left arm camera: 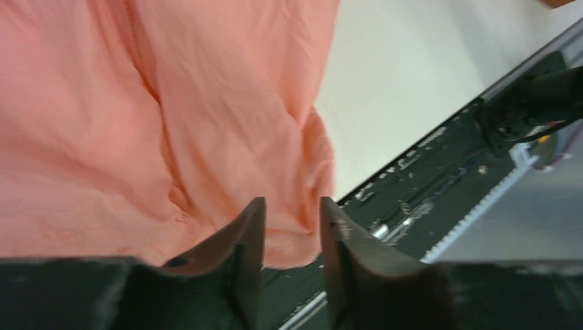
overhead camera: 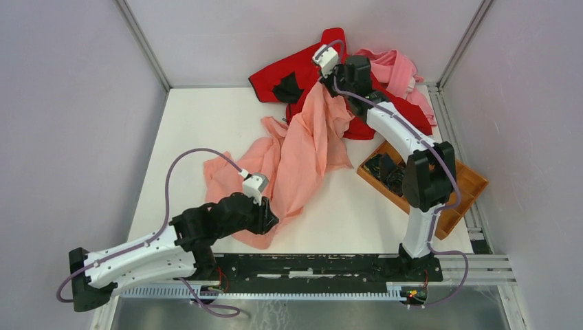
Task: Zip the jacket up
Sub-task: Adjust the jacket at the center of the board.
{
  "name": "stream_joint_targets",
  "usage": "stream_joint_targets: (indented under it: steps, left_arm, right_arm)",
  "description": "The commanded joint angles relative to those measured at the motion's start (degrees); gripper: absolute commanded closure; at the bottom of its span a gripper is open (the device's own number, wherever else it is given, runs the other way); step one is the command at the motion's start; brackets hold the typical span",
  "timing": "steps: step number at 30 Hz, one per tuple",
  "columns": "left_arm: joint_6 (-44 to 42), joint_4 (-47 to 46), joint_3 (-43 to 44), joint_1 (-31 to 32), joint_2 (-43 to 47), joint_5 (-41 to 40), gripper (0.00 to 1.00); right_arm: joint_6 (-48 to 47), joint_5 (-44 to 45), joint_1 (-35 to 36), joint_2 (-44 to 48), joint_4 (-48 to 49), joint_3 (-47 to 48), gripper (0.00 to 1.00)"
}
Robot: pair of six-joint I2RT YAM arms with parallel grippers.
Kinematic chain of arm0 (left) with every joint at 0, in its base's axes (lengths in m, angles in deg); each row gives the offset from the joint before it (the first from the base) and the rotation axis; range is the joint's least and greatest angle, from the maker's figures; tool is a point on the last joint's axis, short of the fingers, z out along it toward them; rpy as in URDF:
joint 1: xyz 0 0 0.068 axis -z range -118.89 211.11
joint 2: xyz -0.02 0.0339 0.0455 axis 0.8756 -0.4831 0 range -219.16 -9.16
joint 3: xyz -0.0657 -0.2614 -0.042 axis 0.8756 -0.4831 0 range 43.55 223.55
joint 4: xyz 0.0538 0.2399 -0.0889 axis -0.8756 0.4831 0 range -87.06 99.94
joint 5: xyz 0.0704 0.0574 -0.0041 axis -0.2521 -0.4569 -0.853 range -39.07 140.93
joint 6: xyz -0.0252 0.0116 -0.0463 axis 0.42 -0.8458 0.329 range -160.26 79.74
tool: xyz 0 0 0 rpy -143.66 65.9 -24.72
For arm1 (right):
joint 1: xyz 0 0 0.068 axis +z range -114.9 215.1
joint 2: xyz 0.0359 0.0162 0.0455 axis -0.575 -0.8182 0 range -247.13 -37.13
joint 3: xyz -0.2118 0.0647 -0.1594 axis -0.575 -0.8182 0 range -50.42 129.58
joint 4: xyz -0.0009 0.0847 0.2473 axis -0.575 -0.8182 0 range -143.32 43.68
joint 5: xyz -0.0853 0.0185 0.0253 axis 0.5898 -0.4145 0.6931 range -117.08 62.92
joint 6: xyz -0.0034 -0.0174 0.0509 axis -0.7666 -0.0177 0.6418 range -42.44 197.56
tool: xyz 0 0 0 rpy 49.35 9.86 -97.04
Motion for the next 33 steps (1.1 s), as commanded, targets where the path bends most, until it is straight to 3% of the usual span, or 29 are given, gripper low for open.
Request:
stream_joint_targets:
  steps: [1, 3, 5, 8, 14, 19, 23, 29, 33]
  left_arm:
    - [-4.37, 1.77, 7.83, -0.22, -4.33, -6.95, 0.5]
    - [-6.35, 3.25, 10.82, -0.14, -6.28, -8.39, 0.4]
    - [-7.47, 4.68, 13.28, -0.17, -7.79, -9.16, 0.37]
    - [-8.07, 5.22, 15.17, -0.19, -8.52, -9.64, 0.33]
    - [-6.91, -10.15, 9.37, -0.36, -6.42, -7.48, 0.25]
    - [-5.62, -25.56, 4.85, -2.49, -10.42, -6.4, 0.16]
    - [-3.14, -35.66, 4.06, -8.9, -15.42, 2.05, 0.16]
    - [3.33, -43.88, 2.86, -18.53, -22.11, 15.4, 0.16]
    - [6.05, -45.31, 2.59, -20.38, -24.59, 16.63, 0.15]
  right_arm:
    - [-2.57, -2.7, 4.18, -1.16, -0.85, -0.87, 0.82]
    - [-3.97, -1.62, 6.16, -2.15, -1.5, -0.35, 0.68]
    - [-3.59, -1.99, 7.06, -2.67, -2.44, 1.04, 0.51]
    - [-2.54, -4.35, 6.87, -1.3, -4.45, 2.46, 0.33]
    - [-6.23, -20.87, 3.08, 11.94, -7.33, -8.55, 0.04]
    - [-9.0, -32.59, -2.67, 25.22, -6.38, -23.21, 0.02]
    - [-9.07, -35.84, -6.76, 32.07, -5.07, -34.45, 0.02]
    - [-2.48, -30.4, -7.9, 30.97, 1.2, -49.53, 0.02]
    - [-2.42, -21.32, -7.9, 25.86, 4.24, -49.07, 0.07]
